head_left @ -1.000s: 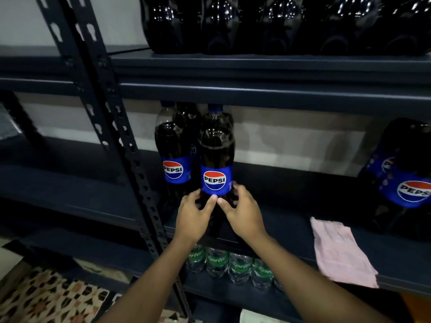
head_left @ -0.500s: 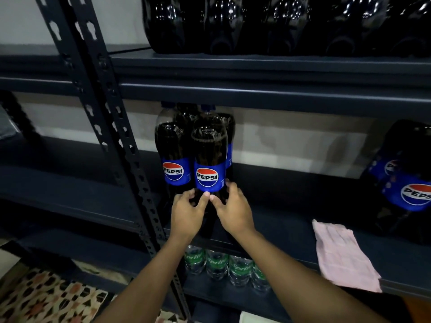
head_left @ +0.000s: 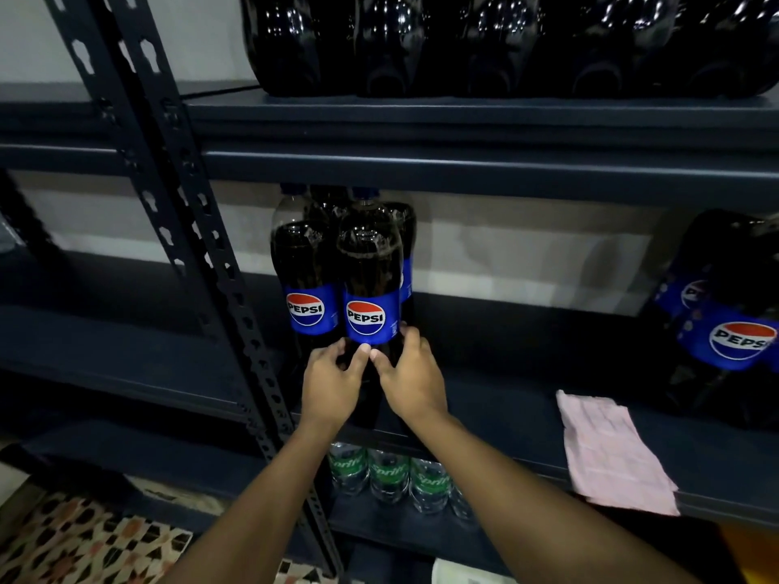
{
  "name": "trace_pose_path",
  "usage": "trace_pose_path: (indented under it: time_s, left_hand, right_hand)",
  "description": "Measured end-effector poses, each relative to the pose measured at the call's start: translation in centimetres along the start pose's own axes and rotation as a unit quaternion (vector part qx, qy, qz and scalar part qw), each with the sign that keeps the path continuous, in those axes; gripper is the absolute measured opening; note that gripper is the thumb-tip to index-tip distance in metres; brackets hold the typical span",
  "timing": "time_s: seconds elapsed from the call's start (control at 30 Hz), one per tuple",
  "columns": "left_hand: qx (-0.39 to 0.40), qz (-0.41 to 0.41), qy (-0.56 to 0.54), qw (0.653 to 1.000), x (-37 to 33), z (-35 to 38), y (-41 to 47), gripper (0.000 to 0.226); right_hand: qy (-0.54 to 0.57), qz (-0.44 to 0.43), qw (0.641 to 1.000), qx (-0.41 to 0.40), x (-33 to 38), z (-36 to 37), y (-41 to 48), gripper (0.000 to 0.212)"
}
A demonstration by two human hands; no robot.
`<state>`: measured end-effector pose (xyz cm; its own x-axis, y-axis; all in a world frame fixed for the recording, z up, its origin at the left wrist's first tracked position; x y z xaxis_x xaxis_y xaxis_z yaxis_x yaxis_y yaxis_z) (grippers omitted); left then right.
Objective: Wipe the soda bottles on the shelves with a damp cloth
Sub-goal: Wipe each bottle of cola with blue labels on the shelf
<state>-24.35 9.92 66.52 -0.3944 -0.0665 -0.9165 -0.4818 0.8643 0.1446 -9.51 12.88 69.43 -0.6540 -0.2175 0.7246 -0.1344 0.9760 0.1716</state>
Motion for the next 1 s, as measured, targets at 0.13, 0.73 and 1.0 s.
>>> trace_pose_path:
  time_s: [0.13, 0.73, 1.0]
  left_hand:
    - [-0.026, -0.032, -0.01, 0.999, -0.9, 0.2, -1.5, 0.052]
    - [0.319, 0.105, -0.021, 0.942, -19.1, 23.3, -9.3, 0.031]
    - [0.399, 0.069, -0.025, 0.914, -25.1, 33.5, -10.4, 0.057]
  right_hand:
    - [0.002, 0.005, 1.0, 0.018, -0.6, -0.4, -0.2, 0.063]
    - [0.083, 0.118, 0.927, -0.347, -17.2, -24.3, -5.8, 0.031]
    - [0.104, 0.163, 0.92, -0.34, -21.9, -30.0, -3.9, 0.046]
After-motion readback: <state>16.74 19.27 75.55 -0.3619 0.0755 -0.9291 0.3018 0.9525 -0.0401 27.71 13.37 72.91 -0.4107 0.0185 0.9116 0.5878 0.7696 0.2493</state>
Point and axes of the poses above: each hand's wrist, its own y-axis towards the middle knuckle, its own z-axis out of the palm, x = y × z, the point moved 3 cm from there along y, towards the middle knuckle, and after that the axes turned 6 degrees about -y, right-handed, at the moved point
